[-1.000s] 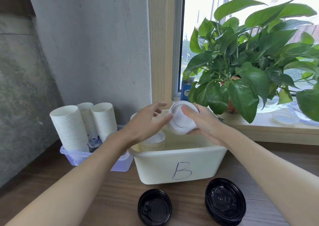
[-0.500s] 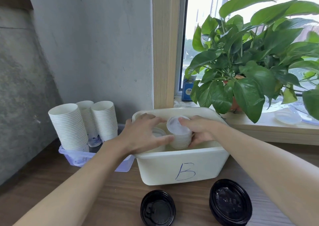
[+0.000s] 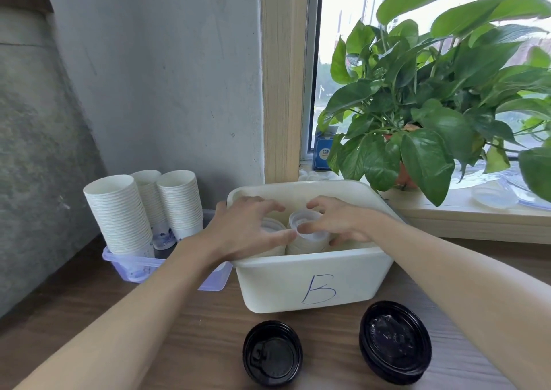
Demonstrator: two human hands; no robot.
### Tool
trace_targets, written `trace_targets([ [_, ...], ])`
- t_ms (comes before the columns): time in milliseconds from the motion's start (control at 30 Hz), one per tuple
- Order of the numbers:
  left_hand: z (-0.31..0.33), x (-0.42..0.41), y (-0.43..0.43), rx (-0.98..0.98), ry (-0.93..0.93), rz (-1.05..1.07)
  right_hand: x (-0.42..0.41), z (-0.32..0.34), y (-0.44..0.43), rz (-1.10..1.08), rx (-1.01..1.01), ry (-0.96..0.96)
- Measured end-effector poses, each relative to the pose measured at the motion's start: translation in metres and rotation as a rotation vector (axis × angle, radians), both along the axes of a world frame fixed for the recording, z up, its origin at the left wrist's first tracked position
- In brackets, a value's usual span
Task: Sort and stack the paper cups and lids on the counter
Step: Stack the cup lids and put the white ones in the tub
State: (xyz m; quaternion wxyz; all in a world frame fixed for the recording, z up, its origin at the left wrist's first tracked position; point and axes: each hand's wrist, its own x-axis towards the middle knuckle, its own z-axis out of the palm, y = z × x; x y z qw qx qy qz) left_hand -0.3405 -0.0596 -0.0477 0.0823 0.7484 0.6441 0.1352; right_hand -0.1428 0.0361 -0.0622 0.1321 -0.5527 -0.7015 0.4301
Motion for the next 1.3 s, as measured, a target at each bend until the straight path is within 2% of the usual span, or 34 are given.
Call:
trace_targets([
  [133, 0.003, 0.003, -0.004, 0.077, -0.088, 0.018, 0.007, 0.01, -0.008, -0.031, 0.176, 0.065],
  [333, 0.015, 0.011, -0.039, 0.49, -0.267, -0.03, 0.031, 0.039, -0.073, -0.008, 0.548, 0.187],
  [433, 0.008, 0.022, -0.08, 0.658, -0.354, -0.068, 0.049, 0.043, -0.122, 0.036, 0.652, 0.288],
  [500, -0.005, 0.028, -0.109, 0.625, -0.421, -0.043, 0.062, 0.04, -0.15, 0.026, 0.624, 0.368],
  [567, -0.027, 0.032, -0.13, 0.5, -0.463, 0.032, 0.075, 0.029, -0.171, 0.012, 0.591, 0.362],
  [733, -0.078, 0.03, -0.155, 0.207, -0.356, 0.299, 0.1, -0.022, -0.192, -0.157, 0.566, 0.161],
  [867, -0.099, 0.031, -0.161, -0.011, -0.357, 0.264, 0.115, -0.057, -0.195, -0.169, 0.523, -0.14],
  [967, -0.112, 0.038, -0.157, -0.02, -0.269, 0.261, 0.116, -0.073, -0.197, -0.155, 0.477, -0.136],
  [1100, -0.122, 0.045, -0.153, 0.059, -0.309, 0.266, 0.111, -0.082, -0.195, -0.162, 0.475, -0.102],
  [1300, -0.133, 0.047, -0.154, 0.137, -0.657, 0.237, 0.108, -0.083, -0.194, -0.206, 0.538, -0.032],
])
